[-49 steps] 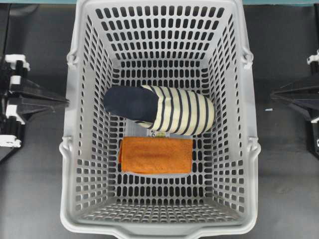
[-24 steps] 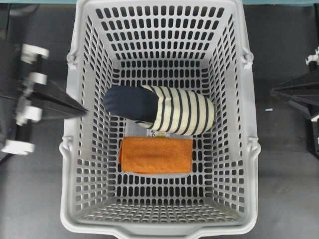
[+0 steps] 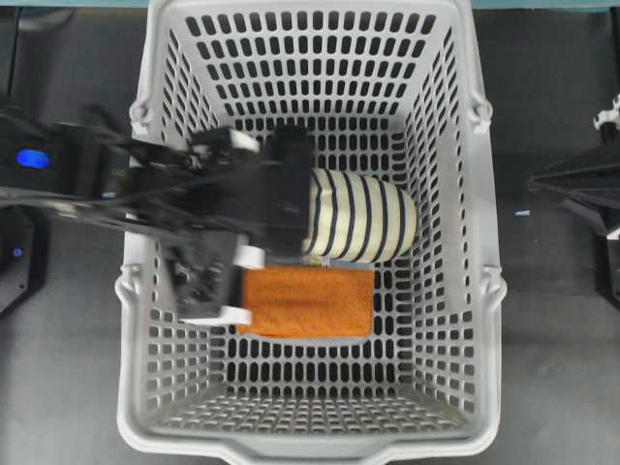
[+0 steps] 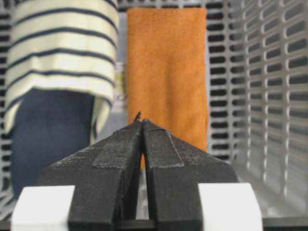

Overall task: Pick up the orange cloth from the shopping basket with the left arm.
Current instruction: 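Close the left gripper on the orange cloth's near edge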

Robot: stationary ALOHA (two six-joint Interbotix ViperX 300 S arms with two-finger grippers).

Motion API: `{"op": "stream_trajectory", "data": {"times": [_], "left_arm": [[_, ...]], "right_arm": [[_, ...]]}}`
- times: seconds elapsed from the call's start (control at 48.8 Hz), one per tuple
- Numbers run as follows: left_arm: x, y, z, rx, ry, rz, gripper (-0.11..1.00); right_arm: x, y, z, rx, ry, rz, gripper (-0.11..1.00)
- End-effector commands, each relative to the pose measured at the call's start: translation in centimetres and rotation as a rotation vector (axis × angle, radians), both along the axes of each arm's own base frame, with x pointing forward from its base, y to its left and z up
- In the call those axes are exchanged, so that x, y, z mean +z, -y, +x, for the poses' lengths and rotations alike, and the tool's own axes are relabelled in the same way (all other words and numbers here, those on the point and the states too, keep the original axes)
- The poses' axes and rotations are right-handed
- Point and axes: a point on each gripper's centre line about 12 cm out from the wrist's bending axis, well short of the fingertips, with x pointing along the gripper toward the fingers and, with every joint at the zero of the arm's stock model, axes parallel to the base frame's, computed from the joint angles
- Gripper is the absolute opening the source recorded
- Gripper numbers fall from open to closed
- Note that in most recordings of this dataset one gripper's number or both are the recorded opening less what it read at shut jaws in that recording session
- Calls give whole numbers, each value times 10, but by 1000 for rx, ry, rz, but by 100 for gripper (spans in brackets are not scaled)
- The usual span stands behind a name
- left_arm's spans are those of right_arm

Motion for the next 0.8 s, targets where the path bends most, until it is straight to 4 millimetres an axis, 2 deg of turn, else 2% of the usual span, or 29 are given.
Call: {"op": "stream_trajectory", "data": {"times": [0.0,0.082,0.143,0.246,0.348,0.451,0.778], "left_arm": [[7,8,15,-17,17,5,0],[-4,13,26,-24,-10,6,1],[-10,16,32,-24,-26,3,9],[-25,20,39,-22,-60,1,36],[-41,23,44,-4,-93,-11,68],[-59,25,47,17,-135,-22,88],[-112,31,50,12,-213,-15,89]], "right_arm": [[4,0,1,2,15,3,-1],[4,0,1,2,15,3,-1],[4,0,1,2,14,3,-1],[3,-1,1,4,11,5,-1],[3,-1,1,4,9,6,-1],[3,-1,1,4,11,6,-1],[1,-1,1,7,6,41,-1]]}}
